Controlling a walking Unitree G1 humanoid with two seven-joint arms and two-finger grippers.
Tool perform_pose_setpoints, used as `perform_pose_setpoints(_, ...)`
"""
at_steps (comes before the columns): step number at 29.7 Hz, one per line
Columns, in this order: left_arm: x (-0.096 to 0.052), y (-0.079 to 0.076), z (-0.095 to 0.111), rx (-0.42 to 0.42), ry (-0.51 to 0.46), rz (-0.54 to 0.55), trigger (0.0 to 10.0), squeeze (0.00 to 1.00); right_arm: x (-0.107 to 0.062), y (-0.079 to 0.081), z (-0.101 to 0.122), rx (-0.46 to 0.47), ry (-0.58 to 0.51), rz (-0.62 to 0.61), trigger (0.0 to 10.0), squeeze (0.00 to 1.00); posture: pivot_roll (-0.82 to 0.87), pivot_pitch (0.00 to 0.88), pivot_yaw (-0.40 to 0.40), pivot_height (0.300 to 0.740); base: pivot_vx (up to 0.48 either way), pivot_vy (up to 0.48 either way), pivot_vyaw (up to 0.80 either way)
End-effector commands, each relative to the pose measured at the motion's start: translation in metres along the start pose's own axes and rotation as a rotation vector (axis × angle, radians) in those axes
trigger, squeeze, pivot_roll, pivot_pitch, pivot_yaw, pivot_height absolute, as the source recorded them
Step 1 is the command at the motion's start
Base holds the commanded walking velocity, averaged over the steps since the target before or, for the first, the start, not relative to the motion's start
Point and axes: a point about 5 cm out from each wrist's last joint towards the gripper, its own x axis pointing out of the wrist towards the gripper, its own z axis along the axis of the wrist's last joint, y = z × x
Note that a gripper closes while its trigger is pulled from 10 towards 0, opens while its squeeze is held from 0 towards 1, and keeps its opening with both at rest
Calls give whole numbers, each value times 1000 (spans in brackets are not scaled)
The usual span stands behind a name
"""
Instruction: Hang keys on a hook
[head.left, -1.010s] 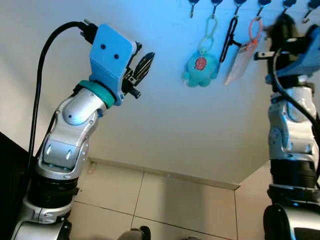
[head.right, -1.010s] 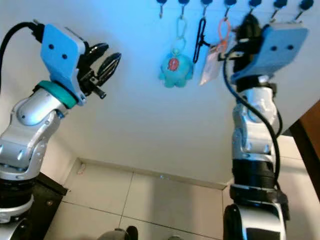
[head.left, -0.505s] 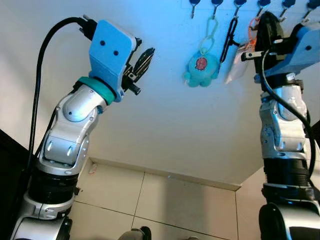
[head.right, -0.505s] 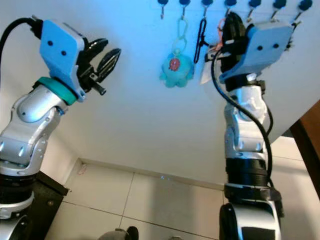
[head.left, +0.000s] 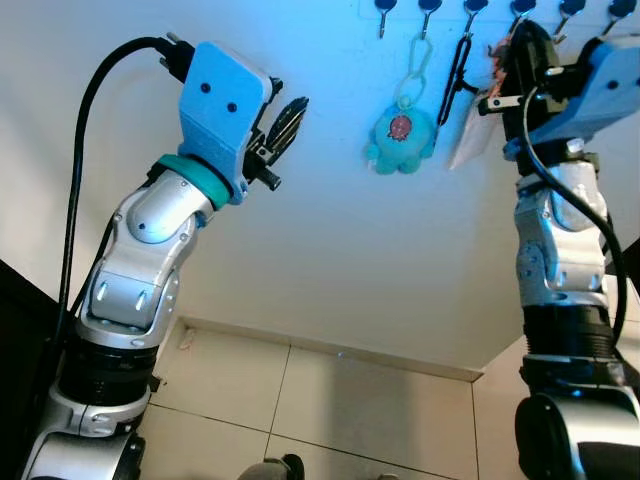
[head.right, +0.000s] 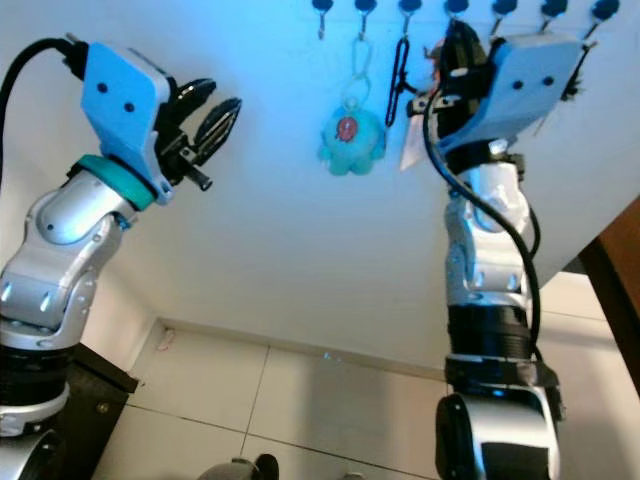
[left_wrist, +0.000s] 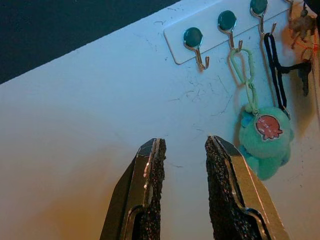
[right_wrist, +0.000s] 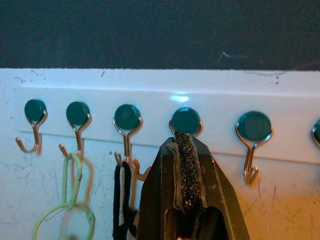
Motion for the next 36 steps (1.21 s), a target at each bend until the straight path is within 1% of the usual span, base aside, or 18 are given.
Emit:
perform_pose_setpoints(1,0,4,1,15,-5,13,10000,0,2,2,-1,-4,9,5,10000,0,8,0,175,740,0,0,0)
perform_pose_setpoints(11,2,-1,1,5,-8,-8,10000,0,0,0,-3,-17,21,11,10000,0,-9,2,179,740,0,0,0)
perform_pose_setpoints(16,3,-1,2,2,-12,-9,10000,0,1,-1,-6,13,34,3,10000,0,-8,3,179,740,0,0,0)
perform_pose_setpoints(19,2,-1,0,2,-11,-12,10000,0,-1,-2,-16,10,104,-3,10000,0,-10,0,177,740,0,0,0)
perform_pose_setpoints(22,2,-2,1,3,-12,-13,10000,0,-4,-1,-19,-1,121,9,10000,0,-6,0,177,740,0,0,0)
perform_pose_setpoints(24,1,-2,0,3,-13,-14,10000,0,-10,0,-22,-6,126,16,10000,0,-5,0,177,740,0,0,0)
perform_pose_setpoints(25,1,-2,0,3,-13,-14,10000,0,-10,0,-22,-6,126,16,10000,0,-5,0,177,740,0,0,0)
perform_pose_setpoints(27,0,-2,0,3,-10,-15,10000,0,-19,3,-25,-5,135,31,10000,0,-8,0,179,740,0,0,0)
perform_pose_setpoints(29,0,-2,0,3,-10,-15,10000,0,-19,3,-25,-5,135,31,10000,0,-8,0,179,740,0,0,0)
perform_pose_setpoints(32,-1,-3,-2,-1,-3,-19,10000,0,-38,10,-29,-6,144,79,10000,0,-14,0,180,740,0,0,0)
perform_pose_setpoints(33,-1,-3,-2,-1,-3,-19,10000,0,-38,10,-29,-6,144,79,10000,0,-14,0,180,740,0,0,0)
perform_pose_setpoints(35,-2,-4,-2,-7,-2,-21,10000,0,-49,11,-29,-4,144,89,10000,0,-27,0,187,740,0,0,0)
perform_pose_setpoints(36,-2,-4,-2,-7,-2,-21,10000,0,-49,11,-29,-4,144,89,10000,0,-27,0,187,740,0,0,0)
